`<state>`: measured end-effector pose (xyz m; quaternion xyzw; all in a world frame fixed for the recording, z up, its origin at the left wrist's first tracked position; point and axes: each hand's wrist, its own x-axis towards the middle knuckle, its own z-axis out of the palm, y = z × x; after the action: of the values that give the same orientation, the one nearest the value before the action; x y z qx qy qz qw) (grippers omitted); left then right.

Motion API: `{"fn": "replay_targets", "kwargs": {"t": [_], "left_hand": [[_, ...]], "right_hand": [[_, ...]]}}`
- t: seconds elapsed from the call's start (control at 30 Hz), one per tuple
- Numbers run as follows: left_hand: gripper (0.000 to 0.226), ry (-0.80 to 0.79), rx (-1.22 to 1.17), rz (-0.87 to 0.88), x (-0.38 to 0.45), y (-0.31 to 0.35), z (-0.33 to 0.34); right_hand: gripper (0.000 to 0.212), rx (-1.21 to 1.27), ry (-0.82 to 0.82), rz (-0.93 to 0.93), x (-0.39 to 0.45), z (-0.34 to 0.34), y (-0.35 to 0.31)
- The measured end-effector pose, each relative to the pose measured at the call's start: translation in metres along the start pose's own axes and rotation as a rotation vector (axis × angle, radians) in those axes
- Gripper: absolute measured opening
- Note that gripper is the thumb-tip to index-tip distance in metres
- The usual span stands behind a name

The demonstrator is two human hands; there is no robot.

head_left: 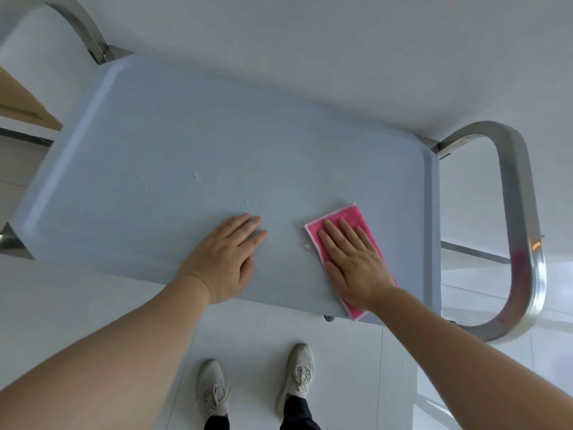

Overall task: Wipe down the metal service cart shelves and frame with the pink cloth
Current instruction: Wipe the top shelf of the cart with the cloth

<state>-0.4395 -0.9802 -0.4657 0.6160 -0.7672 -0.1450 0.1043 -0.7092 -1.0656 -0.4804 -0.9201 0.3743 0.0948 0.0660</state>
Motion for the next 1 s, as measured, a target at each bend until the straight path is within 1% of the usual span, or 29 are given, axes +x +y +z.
{"fn": "replay_targets", "kwargs": {"t": [0.1,0.27,0.4,0.5,0.8,0.87,1.0], "left_hand": [[0.046,-0.002,-0.017,0.007,0.000,-0.001,0.001],[0.046,0.006,-0.009,0.007,0.000,-0.003,0.002],[0.047,0.005,0.001,0.003,-0.001,-0.004,0.003],[0.047,0.002,-0.008,-0.005,-0.001,-0.004,0.003],[0.050,-0.020,-0.005,-0.015,0.000,-0.003,0.001],[0.050,-0.021,-0.001,-0.018,0.000,-0.003,0.001],[0.050,-0.022,0.004,-0.021,0.000,-0.002,0.000]], "right_hand": [[0.057,0.006,0.012,0.062,0.026,-0.005,0.018],[0.062,0.019,0.053,0.232,0.078,-0.018,0.058],[0.060,0.025,0.064,0.386,0.123,-0.028,0.094],[0.060,0.047,0.071,0.460,0.146,-0.033,0.111],[0.062,0.080,0.096,0.488,0.158,-0.033,0.113],[0.062,0.086,0.097,0.479,0.157,-0.033,0.102],[0.062,0.100,0.113,0.383,0.147,-0.030,0.063]]}}
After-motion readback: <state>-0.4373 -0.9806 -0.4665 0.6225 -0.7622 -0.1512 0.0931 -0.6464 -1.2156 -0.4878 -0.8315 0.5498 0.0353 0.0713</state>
